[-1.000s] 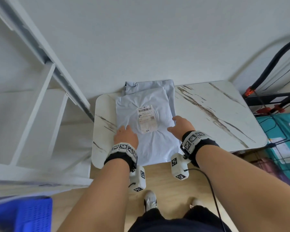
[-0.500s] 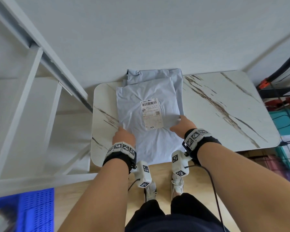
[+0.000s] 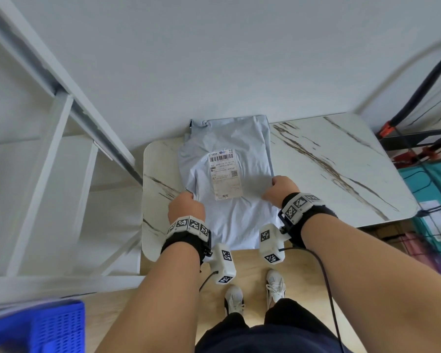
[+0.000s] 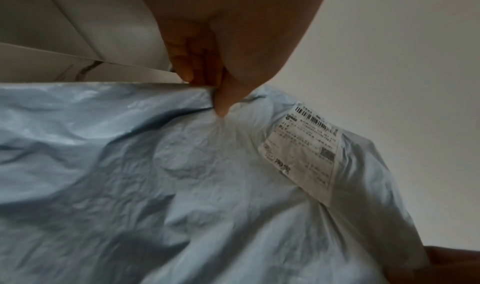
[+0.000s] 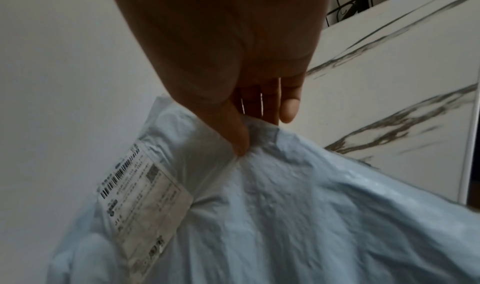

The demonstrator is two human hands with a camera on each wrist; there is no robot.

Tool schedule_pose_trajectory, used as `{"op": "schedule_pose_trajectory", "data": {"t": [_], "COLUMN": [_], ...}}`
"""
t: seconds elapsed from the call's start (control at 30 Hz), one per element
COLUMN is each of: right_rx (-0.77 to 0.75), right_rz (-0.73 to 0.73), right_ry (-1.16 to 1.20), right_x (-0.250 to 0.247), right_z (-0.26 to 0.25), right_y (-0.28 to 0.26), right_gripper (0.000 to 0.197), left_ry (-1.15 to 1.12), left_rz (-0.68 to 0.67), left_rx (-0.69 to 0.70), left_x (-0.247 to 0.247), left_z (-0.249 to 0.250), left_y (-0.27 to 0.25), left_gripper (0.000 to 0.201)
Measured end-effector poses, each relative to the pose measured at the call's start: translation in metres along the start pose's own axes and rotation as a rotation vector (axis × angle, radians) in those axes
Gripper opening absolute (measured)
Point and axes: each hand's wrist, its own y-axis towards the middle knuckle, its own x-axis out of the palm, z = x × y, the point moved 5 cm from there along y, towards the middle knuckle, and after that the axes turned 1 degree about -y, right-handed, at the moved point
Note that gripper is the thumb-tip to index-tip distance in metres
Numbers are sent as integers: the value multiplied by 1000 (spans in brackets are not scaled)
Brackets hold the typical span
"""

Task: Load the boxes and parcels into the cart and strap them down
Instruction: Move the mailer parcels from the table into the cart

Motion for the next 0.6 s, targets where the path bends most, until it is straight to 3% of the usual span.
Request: {"op": "schedule_pose_trajectory", "data": {"t": [0.17,0.3,0.5,0.6], "right_rx": [-20,23,158,210], "right_rz": [186,321,378,414], "right_ry": [69,144,147,169], "right_x": [-28,-59,-110,-132], "right_z": [11,38,104,149], "right_y": [-15,-30,-49,-54], "right_gripper": [6,23,17,26], "left_ry": [-60,-45,-69,-55], "left_rz": [94,84,28,1], "left_rx": [144,217,329,402], "left_x": [-24,-28,-2,20], "left_z": [36,75,143,185], "left_y": [-15,-27,-56,-78], "left_gripper": [20,28,36,37]}}
